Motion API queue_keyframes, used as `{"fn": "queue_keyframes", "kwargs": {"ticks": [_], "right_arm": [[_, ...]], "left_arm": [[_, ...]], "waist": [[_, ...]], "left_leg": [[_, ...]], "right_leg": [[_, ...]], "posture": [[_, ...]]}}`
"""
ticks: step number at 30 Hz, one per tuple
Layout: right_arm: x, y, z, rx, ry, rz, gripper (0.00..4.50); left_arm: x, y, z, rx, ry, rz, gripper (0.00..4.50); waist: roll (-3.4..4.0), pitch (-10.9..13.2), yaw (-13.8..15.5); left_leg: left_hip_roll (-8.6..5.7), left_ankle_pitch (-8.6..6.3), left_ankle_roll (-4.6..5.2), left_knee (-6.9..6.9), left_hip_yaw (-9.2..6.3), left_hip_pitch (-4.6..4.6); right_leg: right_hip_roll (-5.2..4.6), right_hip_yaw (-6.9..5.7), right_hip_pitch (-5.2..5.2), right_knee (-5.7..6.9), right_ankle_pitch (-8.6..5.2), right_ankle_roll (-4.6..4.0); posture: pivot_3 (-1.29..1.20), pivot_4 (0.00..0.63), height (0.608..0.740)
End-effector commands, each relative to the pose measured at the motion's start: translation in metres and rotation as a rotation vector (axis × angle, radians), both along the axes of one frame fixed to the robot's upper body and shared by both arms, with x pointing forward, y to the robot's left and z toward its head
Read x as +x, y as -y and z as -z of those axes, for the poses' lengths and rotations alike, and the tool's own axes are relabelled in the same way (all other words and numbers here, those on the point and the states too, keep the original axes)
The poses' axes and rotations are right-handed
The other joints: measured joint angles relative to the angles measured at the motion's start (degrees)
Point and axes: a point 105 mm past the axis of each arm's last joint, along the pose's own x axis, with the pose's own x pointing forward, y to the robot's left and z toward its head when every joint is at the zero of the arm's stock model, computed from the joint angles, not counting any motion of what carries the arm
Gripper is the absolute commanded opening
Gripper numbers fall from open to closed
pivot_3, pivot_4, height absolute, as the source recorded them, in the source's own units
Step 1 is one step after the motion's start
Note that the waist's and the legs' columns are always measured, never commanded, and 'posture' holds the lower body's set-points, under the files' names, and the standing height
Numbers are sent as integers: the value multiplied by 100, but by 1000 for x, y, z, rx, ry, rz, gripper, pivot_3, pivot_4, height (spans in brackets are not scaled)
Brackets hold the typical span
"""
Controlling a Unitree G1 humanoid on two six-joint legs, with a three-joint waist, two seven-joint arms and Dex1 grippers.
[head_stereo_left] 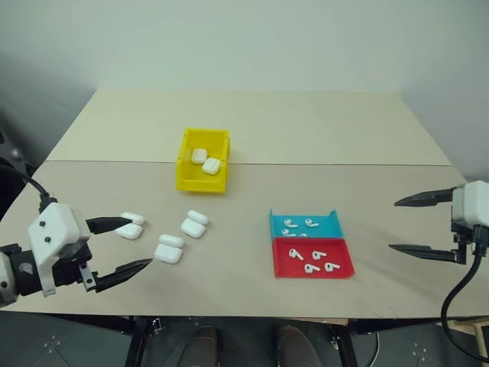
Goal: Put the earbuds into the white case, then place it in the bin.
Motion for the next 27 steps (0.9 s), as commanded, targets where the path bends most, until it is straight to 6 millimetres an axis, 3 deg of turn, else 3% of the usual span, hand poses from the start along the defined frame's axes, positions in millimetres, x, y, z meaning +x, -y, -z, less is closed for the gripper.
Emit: {"fn": "queue_keyframes", "kwargs": {"ticks": [1,5,16,23,27], "right_arm": [[-2,0,-12,-30,58,-19,4456],[-2,1,-12,-33,60,-14,4456],[3,3,-9,-47,64,-3,4456],[-5,6,-5,-36,19,23,4456],[-5,3,8,-19,-14,31,4456]], "left_arm": [[-2,0,-7,22,9,9,4500],[4,0,-14,-17,52,-57,4500],[8,-9,-12,140,68,-245,4500],[-5,-24,-5,198,-226,-489,4500],[18,-45,-4,202,-348,-632,4500]], "waist": [[0,1,1],[-2,9,2],[-9,18,3],[-14,21,17],[-16,25,16]], "left_leg": [[0,0,0,0,1,0],[1,0,0,0,-1,-3],[0,0,0,0,-2,-1],[-1,0,0,0,-12,-2],[-5,0,-1,0,-19,4]], "right_leg": [[0,0,0,0,0,0],[0,1,-1,-2,-1,2],[1,3,1,0,0,2],[7,3,0,6,-4,10],[18,3,2,15,-8,12]], "posture": [[0,150,740],[0,150,740],[0,150,740],[0,150,740],[0,150,740]]}}
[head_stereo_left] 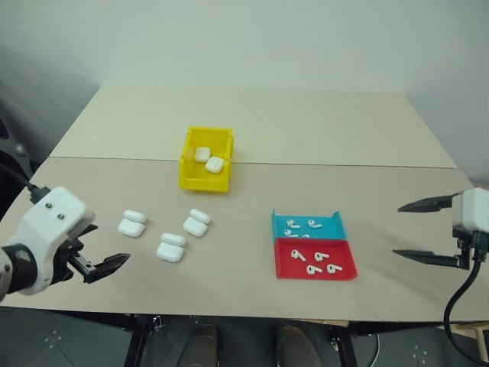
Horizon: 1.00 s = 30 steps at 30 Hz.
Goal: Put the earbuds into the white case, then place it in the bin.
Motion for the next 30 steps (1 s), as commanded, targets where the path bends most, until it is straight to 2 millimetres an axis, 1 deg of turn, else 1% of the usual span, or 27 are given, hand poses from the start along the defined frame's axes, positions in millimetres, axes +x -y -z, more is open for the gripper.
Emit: {"fn": "queue_keyframes", "kwargs": {"ticks": [1,4,6,10,13,16,19,21,26,30], "right_arm": [[0,-6,-2,10,18,-8,4456],[1,-9,1,25,9,-4,4456],[2,-9,3,35,1,6,4456],[0,-6,7,43,-11,26,4456],[-3,-7,10,55,-19,41,4456],[-6,-5,12,59,-27,57,4456],[-6,-4,14,60,-31,68,4456],[-6,-4,16,59,-31,71,4456],[-5,-4,19,65,-28,90,4456],[-9,-1,23,57,-27,104,4456]], "left_arm": [[22,-21,4,-13,-64,-142,4500],[45,-29,4,-25,-88,-208,4500],[55,-29,8,-20,-147,-213,4500],[69,-22,10,-1,-226,-191,4500],[79,-27,10,55,-245,-224,4500],[89,-29,11,54,-281,-240,4500],[99,-32,14,61,-315,-230,4500],[107,-33,18,63,-337,-237,4500],[115,-26,29,57,-411,-205,4500],[118,-22,33,34,-452,-203,4500]], "waist": [[0,3,-14],[-8,9,-27],[-15,13,-36],[-20,16,-29],[-24,18,-15],[-25,18,-12],[-25,18,-18],[-25,18,-12],[-27,19,-14],[-28,20,-11]], "left_leg": [[1,0,0,0,0,6],[7,5,-7,0,-4,10],[7,6,-10,0,-4,10],[5,6,-11,0,-1,-9],[2,5,-11,-2,7,-26],[-1,4,-11,-5,18,-45],[-5,6,-13,-1,27,-72],[-5,7,-14,1,28,-76],[-6,9,-15,9,27,-84],[-5,8,-14,19,23,-101]], "right_leg": [[4,1,2,1,0,0],[18,4,1,5,1,-2],[20,8,0,8,11,-18],[19,13,-16,2,12,-18],[20,5,-25,-2,10,-15],[21,2,-42,-2,8,-12],[21,6,-77,10,9,-13],[22,6,-81,17,9,-13],[23,4,-85,21,8,-13],[22,0,-95,21,8,-11]], "posture": [[0,150,740],[0,150,740],[0,150,740],[0,150,740],[0,150,740],[0,150,740],[0,150,740],[0,150,740],[0,150,740],[0,150,740]]}}
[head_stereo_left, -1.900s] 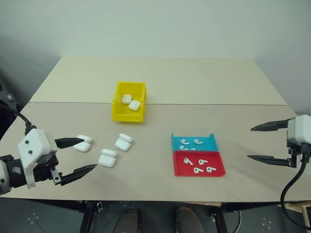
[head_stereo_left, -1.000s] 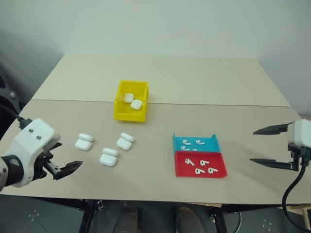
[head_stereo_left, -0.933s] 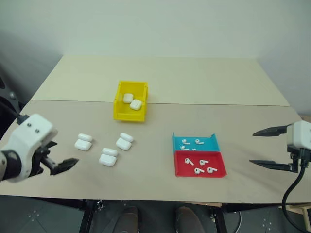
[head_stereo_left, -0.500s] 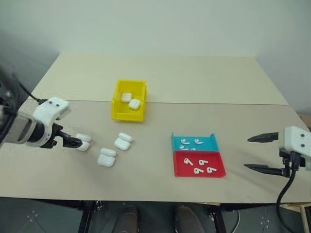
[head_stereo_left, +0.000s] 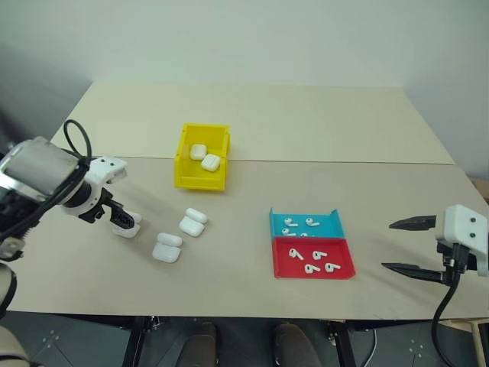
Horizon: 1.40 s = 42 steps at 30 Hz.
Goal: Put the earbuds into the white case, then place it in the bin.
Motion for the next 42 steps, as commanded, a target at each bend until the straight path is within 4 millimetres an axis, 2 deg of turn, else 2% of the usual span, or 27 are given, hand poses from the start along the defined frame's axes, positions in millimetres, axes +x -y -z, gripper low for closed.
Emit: {"fn": "queue_keyframes", "kwargs": {"ticks": [1,12,32,40,42], "right_arm": [[-3,0,-9,-13,52,4,4456],[-6,3,-4,-20,56,34,4456],[-5,4,-1,-27,51,49,4456],[-5,7,-2,-38,54,58,4456],[-5,6,-2,-38,55,56,4500]], "left_arm": [[4,-5,-7,13,16,-19,4500],[-4,-5,7,-7,-49,-77,4500],[15,2,20,-42,-31,-83,4500],[12,2,24,-40,-61,-81,4500],[12,2,24,-31,-62,-88,4121]], "waist": [[0,0,2],[-1,1,-5],[-2,1,0],[-1,1,-2],[-1,1,-1]], "left_leg": [[-1,0,0,1,0,-2],[1,0,1,33,-7,-1],[1,-2,4,68,-9,-14],[0,-2,4,71,-9,-12],[0,-2,4,71,-9,-12]], "right_leg": [[-1,0,0,0,0,0],[0,0,6,15,4,7],[-1,0,10,18,15,20],[-1,1,11,20,17,21],[-1,1,11,19,17,22]], "posture": [[0,150,740],[0,150,740],[0,150,740],[0,150,740],[0,150,740]]}}
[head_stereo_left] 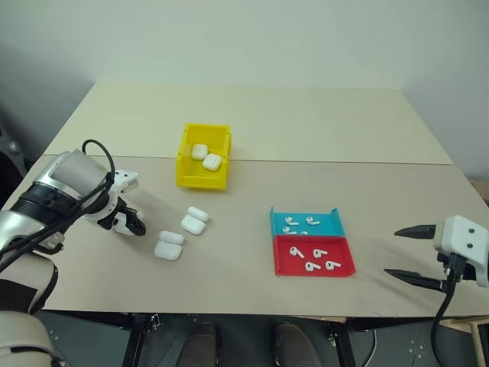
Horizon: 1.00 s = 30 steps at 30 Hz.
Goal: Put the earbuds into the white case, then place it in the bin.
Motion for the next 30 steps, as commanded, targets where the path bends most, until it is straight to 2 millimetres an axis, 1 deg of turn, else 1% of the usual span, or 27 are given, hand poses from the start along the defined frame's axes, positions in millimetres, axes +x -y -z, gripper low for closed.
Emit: {"fn": "queue_keyframes", "kwargs": {"ticks": [1,5,8,10,12,14,16,17,19,20,22,24,25,26,28,29,30], "right_arm": [[0,0,-10,-10,45,-3,4500],[1,1,-10,-13,44,1,4500],[2,1,-11,-16,47,2,4500],[2,1,-11,-21,51,3,4500],[2,2,-13,-33,56,2,4500],[2,3,-17,-49,67,-5,4500],[1,2,-23,-67,81,-13,4500],[2,1,-28,-79,92,-16,4500],[2,-2,-37,-100,110,-27,4500],[2,-4,-40,-116,104,-30,4500],[2,-9,-44,-168,115,-62,4500],[1,-14,-46,-206,100,-98,4500],[1,-18,-47,-227,82,-117,4500],[2,-21,-50,-251,74,-136,4500],[3,-28,-55,-306,44,-173,4500],[2,-32,-56,-326,16,-195,4500],[1,-34,-56,-341,-14,-206,4500]], "left_arm": [[2,-2,-7,10,21,-7,3964],[1,-4,-8,2,18,-23,2767],[4,-4,-14,2,51,-15,2758],[10,-3,-25,3,129,31,2758],[17,2,-43,-7,239,111,2758],[22,6,-68,-40,355,133,2758],[20,10,-90,-61,424,174,2758],[16,19,-108,-130,490,204,2758],[9,41,-139,-251,656,329,2758],[4,53,-149,-292,740,402,2758],[-7,81,-161,-401,941,559,2758],[-19,101,-161,-532,1130,667,2758],[-28,111,-155,-600,1196,743,2758],[-39,121,-144,-668,1202,833,2758],[-50,137,-121,-799,1217,913,2758],[-50,143,-111,-843,1238,911,2758],[-47,147,-104,-847,1258,901,2758]], "waist": [[0,0,0],[0,0,1],[0,0,0],[0,0,1],[-1,1,-4],[-1,1,1],[-2,1,1],[-1,1,-6],[-1,1,-6],[1,0,-11],[6,-3,-3],[38,-22,10],[34,-19,23],[36,-20,14],[29,-16,-13],[31,-17,-18],[27,-15,-2]], "left_leg": [[0,0,0,0,0,0],[0,0,0,0,0,-1],[0,0,0,1,0,-1],[0,0,0,1,-1,-1],[2,0,0,0,-3,-3],[3,0,0,1,-7,-6],[2,0,0,1,-9,-8],[1,0,0,1,-9,-7],[3,0,0,0,-11,-8],[3,0,0,2,-14,-8],[5,-1,1,1,-28,1],[4,-1,2,2,-31,13],[3,-2,2,3,-31,22],[2,-1,2,7,-29,29],[4,-1,1,9,-20,40],[11,0,-1,10,-15,44],[9,2,1,11,-13,53]], "right_leg": [[0,0,0,0,0,0],[0,0,0,0,0,0],[0,0,0,0,1,0],[0,0,0,0,1,0],[0,0,-3,0,1,-1],[0,-1,-4,-1,2,-2],[-2,0,-5,-1,2,-1],[-2,0,-4,-2,2,0],[-2,2,-6,-2,2,0],[-3,2,-6,-1,2,1],[-7,4,2,0,3,2],[-11,4,20,-8,6,4],[-16,4,33,-8,7,6],[-19,2,41,-3,8,6],[-13,9,50,-8,21,2],[-5,11,52,-18,30,-4],[-5,14,65,-23,34,-3]], "posture": [[0,150,740],[0,150,740],[0,150,740],[0,150,740],[0,150,740],[0,150,740],[0,150,740],[0,150,740],[0,150,740],[0,150,740],[0,150,740],[0,150,740],[0,150,740],[0,150,740],[0,150,740],[0,150,740],[0,150,740]]}}
